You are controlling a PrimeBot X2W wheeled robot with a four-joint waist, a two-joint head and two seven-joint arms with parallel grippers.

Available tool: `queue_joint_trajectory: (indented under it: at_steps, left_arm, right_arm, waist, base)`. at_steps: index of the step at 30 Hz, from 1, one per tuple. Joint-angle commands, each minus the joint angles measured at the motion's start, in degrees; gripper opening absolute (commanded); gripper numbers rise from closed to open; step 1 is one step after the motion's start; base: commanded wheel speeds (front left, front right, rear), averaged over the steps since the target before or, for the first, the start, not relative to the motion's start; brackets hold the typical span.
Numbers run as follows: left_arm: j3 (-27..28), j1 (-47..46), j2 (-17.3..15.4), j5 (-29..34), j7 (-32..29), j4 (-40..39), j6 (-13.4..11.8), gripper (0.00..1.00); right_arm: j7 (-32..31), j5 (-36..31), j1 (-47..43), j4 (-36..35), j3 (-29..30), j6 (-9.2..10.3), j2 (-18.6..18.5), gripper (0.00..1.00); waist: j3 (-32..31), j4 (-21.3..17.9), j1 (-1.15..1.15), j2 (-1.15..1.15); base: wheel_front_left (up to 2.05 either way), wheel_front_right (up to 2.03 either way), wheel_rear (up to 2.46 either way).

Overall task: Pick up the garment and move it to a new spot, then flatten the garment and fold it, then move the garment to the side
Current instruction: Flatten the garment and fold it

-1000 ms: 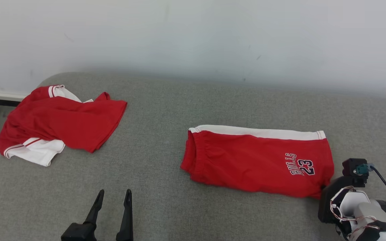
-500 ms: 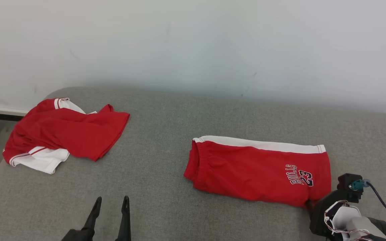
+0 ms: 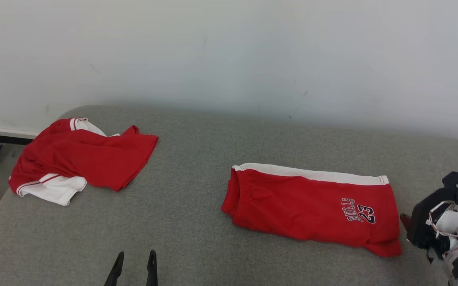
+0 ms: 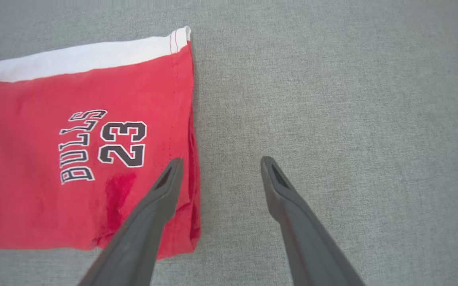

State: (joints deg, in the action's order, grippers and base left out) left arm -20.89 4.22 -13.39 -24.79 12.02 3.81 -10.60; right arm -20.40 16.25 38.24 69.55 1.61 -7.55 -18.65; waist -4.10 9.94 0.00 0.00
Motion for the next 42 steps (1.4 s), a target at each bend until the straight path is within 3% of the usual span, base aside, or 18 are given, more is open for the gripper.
queue_joint_trajectory:
  at_steps: [1, 9, 14, 23, 28, 29, 30, 31, 32, 42]
  left_arm:
    - [-0.06, 0.32, -0.3, -0.04, 0.23, -0.29, -0.23, 1.0]
    - [-2.16, -2.9, -0.25, 1.42, -0.54, -1.22, 0.94, 1.0]
    - [-3.19, -4.9, 0.21, 2.07, -0.35, -0.65, 1.49, 1.0]
    - [-3.78, -7.18, 1.08, 2.13, 0.51, 0.39, 1.96, 1.0]
    - [-3.97, -8.13, 1.33, 2.13, 0.77, 0.85, 1.97, 1.0]
    - [-3.96, -8.17, 1.35, 2.13, 0.88, 0.92, 1.94, 1.0]
    - [-3.98, -8.17, 1.37, 2.11, 0.98, 1.01, 1.94, 1.0]
    - [-4.02, -8.35, 1.38, 2.04, 1.09, 1.21, 1.95, 1.0]
    - [-4.02, -8.45, 1.38, 1.97, 1.14, 1.3, 1.96, 1.0]
    - [-4.15, -8.26, 0.86, 1.52, 0.76, 1.86, 1.67, 1.0]
  right_arm:
    - [-1.4, -0.01, 1.08, 0.52, 0.86, 0.13, 0.33, 1.0]
    - [-10.45, -5.6, 8.44, 3.82, 9.93, 0.13, -2.44, 1.0]
    - [-12.36, -10.54, 10.34, 4.23, 16.8, 0.13, -2.71, 1.0]
    - [-15.87, -21.72, 8.86, 3.47, 27.36, 0.13, 0.56, 1.0]
    - [-19.21, -27.92, 7.42, -0.59, 32.99, -0.16, 6.03, 1.0]
    - [-19.92, -29.07, 7.18, -1.65, 34.12, -0.2, 7.23, 0.86]
    - [-20.49, -30.23, 6.96, -2.9, 34.99, -0.2, 8.42, 0.47]
    - [-21.73, -32.29, 6.32, -5.19, 36.5, -0.2, 10.27, 0.14]
    - [-22.1, -33.39, 6.07, -6.54, 37.2, -0.2, 11.07, 0.0]
    - [-22.85, -39.04, 3.71, -18.74, 42.4, 0.07, 13.45, 0.0]
  waist:
    - [0.81, 0.32, 0.0, 0.0]
    - [5.73, 4.04, 0.0, 0.0]
    - [9.19, 6.53, 0.0, 0.0]
    - [11.92, 8.37, 0.0, 0.0]
    - [12.41, 8.65, 0.0, 0.0]
    - [12.46, 8.63, 0.0, 0.0]
    - [12.51, 8.61, 0.0, 0.0]
    - [12.47, 8.56, 0.0, 0.0]
    - [12.41, 8.54, 0.0, 0.0]
    - [11.07, 8.09, 0.0, 0.0]
  base:
    - [0.0, 0.0, 0.0]
    - [0.0, 0.0, 0.0]
    - [0.0, 0.0, 0.0]
    - [0.0, 0.0, 0.0]
    - [0.0, 0.0, 0.0]
    - [0.0, 0.0, 0.0]
    - [0.0, 0.0, 0.0]
    - [0.0, 0.0, 0.0]
    - [0.0, 0.0, 0.0]
    - [0.0, 0.0, 0.0]
